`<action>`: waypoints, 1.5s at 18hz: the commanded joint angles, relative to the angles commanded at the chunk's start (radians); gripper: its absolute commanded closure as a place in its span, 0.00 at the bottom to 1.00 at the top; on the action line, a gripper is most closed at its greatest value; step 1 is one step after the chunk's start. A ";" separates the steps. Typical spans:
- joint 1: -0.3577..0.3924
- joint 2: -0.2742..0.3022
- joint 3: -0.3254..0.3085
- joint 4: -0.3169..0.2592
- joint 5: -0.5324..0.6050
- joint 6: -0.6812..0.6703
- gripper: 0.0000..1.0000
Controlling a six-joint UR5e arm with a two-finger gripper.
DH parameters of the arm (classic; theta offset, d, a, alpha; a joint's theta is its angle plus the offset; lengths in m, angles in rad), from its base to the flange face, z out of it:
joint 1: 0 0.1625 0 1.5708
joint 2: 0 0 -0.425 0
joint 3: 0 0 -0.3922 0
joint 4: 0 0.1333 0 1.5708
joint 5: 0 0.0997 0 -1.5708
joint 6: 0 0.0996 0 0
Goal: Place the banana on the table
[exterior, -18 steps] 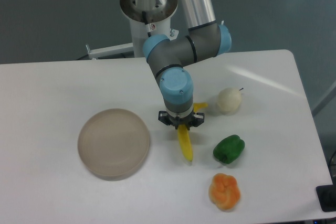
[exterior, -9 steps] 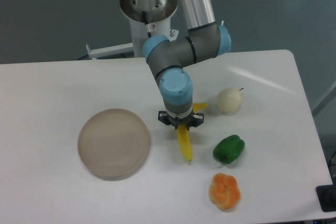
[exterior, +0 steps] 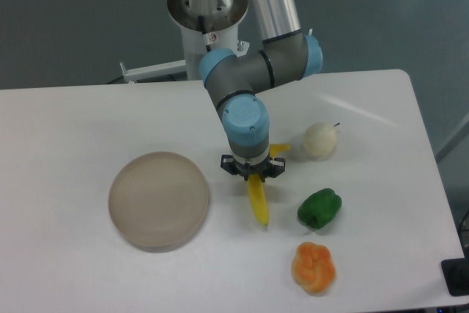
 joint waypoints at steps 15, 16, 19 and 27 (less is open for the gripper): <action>0.078 0.040 0.199 -0.008 0.080 0.251 0.00; 0.099 0.034 0.222 -0.005 0.077 0.262 0.00; 0.136 -0.012 0.307 -0.006 0.077 0.355 0.00; 0.230 -0.060 0.402 0.002 0.023 0.667 0.00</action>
